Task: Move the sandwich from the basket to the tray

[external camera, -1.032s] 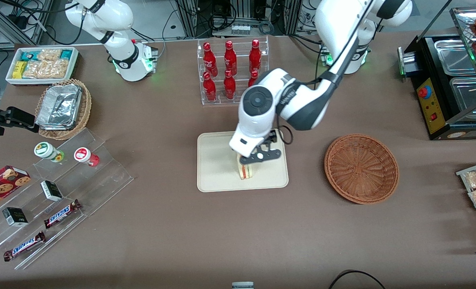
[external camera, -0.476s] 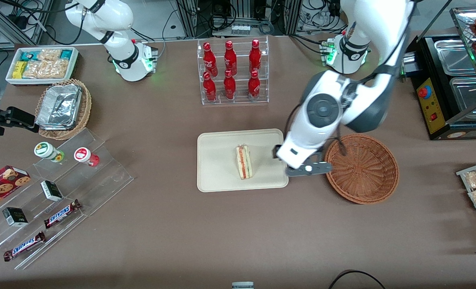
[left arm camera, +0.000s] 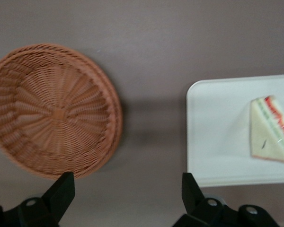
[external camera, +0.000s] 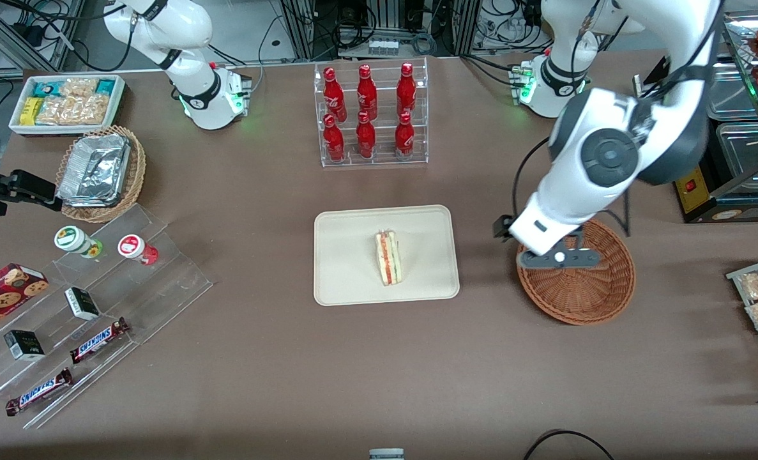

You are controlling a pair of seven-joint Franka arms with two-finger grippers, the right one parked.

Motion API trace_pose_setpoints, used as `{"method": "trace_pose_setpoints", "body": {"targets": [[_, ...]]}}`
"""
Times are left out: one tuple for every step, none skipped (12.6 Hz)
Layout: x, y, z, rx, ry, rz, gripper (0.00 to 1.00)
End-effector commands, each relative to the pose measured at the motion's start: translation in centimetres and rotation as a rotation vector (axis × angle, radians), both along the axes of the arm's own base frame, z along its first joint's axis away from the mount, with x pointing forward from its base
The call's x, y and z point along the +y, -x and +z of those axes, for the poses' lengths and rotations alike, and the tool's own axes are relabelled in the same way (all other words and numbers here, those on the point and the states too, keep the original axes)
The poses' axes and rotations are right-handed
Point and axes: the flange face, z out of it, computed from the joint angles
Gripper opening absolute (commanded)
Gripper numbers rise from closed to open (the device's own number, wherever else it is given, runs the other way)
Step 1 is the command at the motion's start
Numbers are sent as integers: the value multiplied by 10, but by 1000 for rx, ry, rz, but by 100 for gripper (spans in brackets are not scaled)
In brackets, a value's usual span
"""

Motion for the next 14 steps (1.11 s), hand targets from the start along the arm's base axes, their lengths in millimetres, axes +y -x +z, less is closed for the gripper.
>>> {"method": "trace_pose_setpoints", "body": {"targets": [[42, 14, 27, 24, 7, -23, 100], [64, 15, 38, 31, 21, -21, 100], [77, 20, 52, 47, 33, -46, 100], [94, 24, 62, 63, 33, -54, 100], [107, 29, 76, 63, 33, -57, 100], [116, 34, 89, 67, 32, -51, 100], [125, 38, 103, 74, 30, -44, 100], [130, 43, 113, 89, 26, -38, 100], [133, 50, 126, 99, 21, -34, 100], [141, 54, 136, 117, 18, -21, 100], [144, 56, 149, 124, 14, -15, 100], [151, 60, 157, 137, 7, -5, 100], [158, 66, 167, 134, 5, 8, 100], [167, 68, 170, 139, 9, 26, 100]]}}
